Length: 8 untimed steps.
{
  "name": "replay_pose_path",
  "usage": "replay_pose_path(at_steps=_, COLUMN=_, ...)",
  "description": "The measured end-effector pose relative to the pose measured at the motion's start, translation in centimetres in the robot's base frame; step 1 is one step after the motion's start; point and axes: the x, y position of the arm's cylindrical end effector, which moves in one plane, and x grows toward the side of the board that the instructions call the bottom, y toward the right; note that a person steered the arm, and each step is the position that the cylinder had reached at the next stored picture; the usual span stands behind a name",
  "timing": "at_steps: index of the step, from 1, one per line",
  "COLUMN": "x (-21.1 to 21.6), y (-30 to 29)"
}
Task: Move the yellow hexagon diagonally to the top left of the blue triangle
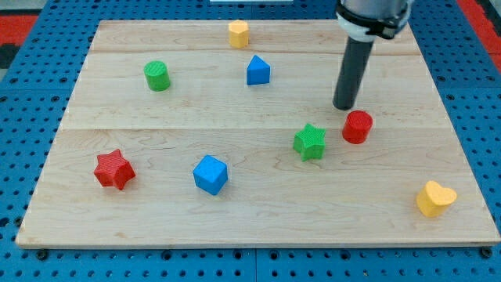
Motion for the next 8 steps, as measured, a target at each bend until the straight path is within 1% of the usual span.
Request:
replay_pose_path(at_steps=1, x=3.6, y=2.3)
replay_pose_path(at_steps=2, x=6.4, y=3.4)
replay_pose_path(at_steps=3, x=8.3, y=4.2)
replay_pose_path(at_steps=4, x=8.2, y=4.2)
replay_pose_path(at_steps=5, x=0.8, y=1.6)
replay_pose_path(at_steps=7, x=-16.4, y=-8.0)
replay_pose_path(at_steps=8, x=-22.4, y=-11.3)
